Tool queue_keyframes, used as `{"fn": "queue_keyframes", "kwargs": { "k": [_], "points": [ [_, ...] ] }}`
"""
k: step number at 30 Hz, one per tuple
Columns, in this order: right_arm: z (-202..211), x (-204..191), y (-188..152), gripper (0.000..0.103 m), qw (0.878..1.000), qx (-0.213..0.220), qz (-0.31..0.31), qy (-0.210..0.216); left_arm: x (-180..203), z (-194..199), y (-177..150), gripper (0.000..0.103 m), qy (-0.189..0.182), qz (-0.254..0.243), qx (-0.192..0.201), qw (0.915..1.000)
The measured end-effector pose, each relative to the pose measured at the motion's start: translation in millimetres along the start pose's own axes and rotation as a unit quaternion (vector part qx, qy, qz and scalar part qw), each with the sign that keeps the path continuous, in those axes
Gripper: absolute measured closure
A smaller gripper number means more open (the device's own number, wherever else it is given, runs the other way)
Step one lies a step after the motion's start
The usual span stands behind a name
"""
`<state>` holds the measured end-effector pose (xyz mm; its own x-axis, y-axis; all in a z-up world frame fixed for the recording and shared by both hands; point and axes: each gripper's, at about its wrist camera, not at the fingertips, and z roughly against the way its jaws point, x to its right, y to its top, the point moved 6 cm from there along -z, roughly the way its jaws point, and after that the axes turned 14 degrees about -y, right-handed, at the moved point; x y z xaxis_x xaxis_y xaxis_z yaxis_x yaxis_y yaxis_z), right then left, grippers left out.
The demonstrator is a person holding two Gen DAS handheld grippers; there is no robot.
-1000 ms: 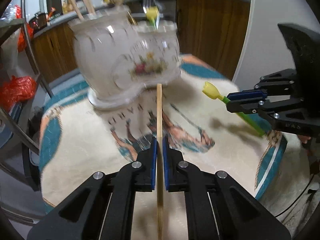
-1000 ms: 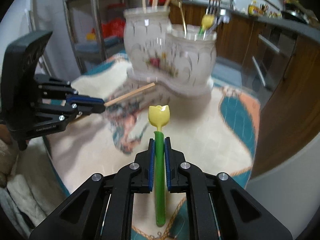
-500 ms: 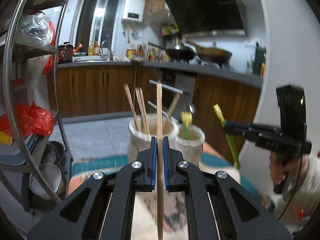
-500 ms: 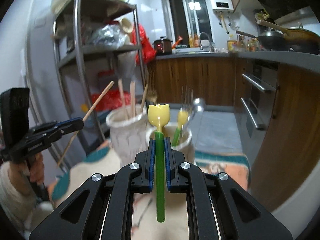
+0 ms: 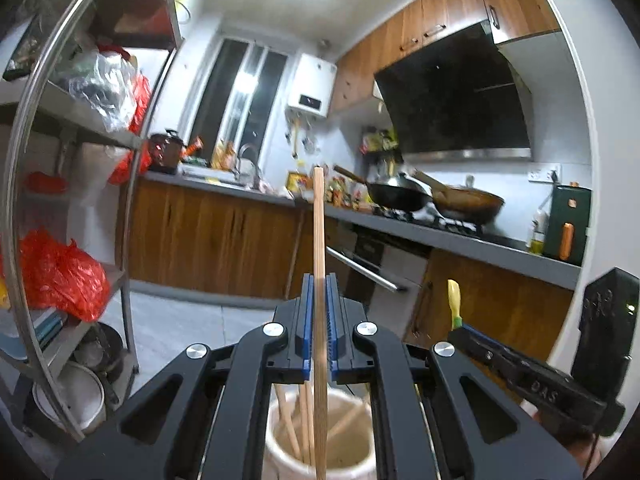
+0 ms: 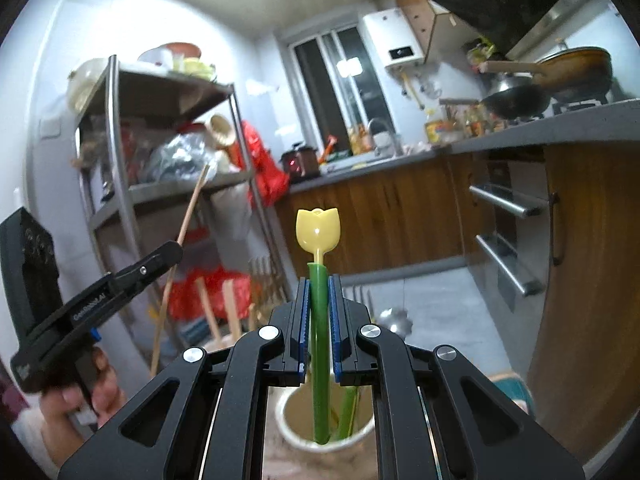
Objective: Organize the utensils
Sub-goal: 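Lift the chopstick and green spoon and carry both above the ceramic holder, then open the left tool over the larger pot while the right tool drops the spoon into the smaller pot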
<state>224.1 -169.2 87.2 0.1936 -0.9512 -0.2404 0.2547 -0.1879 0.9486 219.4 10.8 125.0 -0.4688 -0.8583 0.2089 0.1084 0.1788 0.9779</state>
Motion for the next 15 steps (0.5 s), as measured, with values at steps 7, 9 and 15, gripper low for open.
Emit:
{"fn": "queue_keyframes", "kwargs": {
  "k": [7, 9, 15],
  "points": [
    [-16.1, 0.5, -7.9, 0.093, 1.0, 0.02, 0.01, -0.016, -1.6, -15.2, -13.5, 0.097, 0.026, -0.013, 0.018, 0.9994],
    [-18.4, -1.2, -11.6, 0.093, 0.999, 0.02, 0.018, -0.019, -0.2, -15.6, -17.8, 0.097, 0.028, -0.023, 0.016, 0.9992],
    [-14.7, -0.7, -23.7, 0.093, 0.999, 0.013, 0.037, -0.021, 5.2, 7.5, -31.8, 0.097, 0.033, -0.046, 0.01, 0.9983]
  ]
}}
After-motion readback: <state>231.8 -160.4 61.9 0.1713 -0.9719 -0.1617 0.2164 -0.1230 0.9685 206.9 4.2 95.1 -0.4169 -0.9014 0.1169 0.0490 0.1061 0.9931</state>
